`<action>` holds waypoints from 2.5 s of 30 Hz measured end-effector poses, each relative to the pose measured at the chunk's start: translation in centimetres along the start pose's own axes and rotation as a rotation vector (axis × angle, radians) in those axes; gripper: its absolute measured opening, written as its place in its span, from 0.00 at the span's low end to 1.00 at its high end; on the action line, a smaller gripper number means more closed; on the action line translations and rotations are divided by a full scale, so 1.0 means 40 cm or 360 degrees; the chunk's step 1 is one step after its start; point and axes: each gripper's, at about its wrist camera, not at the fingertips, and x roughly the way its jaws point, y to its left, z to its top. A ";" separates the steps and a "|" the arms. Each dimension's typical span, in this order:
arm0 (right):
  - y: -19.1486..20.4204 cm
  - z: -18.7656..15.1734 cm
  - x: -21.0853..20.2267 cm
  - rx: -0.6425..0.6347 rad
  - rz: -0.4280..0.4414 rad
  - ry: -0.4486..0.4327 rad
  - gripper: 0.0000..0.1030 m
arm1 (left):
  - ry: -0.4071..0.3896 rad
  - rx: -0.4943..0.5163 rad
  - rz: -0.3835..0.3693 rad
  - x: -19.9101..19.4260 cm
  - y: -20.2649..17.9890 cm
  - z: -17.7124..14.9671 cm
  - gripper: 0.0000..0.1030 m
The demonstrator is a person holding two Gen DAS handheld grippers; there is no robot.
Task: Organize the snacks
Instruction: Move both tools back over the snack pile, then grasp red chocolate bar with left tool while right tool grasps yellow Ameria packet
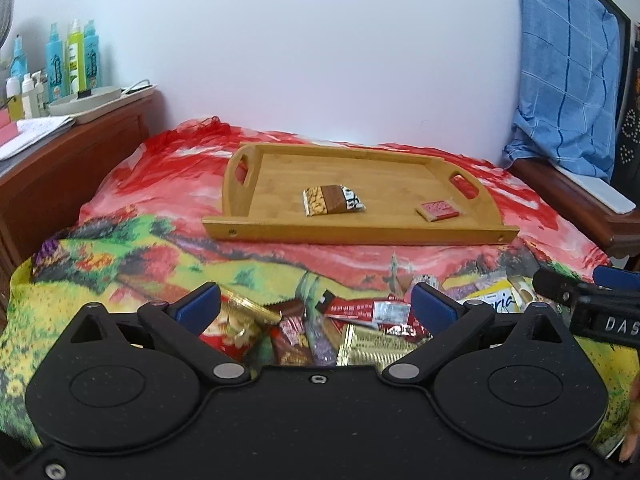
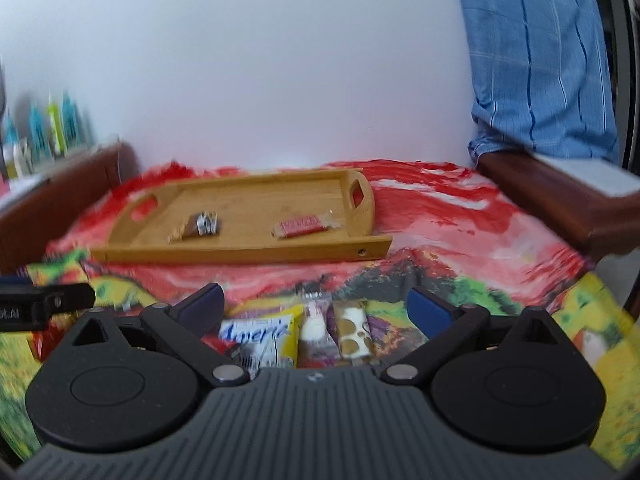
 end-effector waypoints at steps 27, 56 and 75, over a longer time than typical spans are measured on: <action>0.114 -0.085 0.091 -0.0076 0.0026 0.0171 0.86 | 0.0242 -0.0069 0.0071 0.078 0.025 -0.092 0.34; 0.087 -0.080 0.105 0.0065 0.0061 0.0212 0.58 | 0.0194 -0.0025 0.0084 0.081 -0.009 -0.075 0.27; 0.069 -0.058 0.062 0.0085 0.0021 0.0022 0.54 | 0.0098 0.0040 0.0027 0.032 -0.042 -0.045 0.24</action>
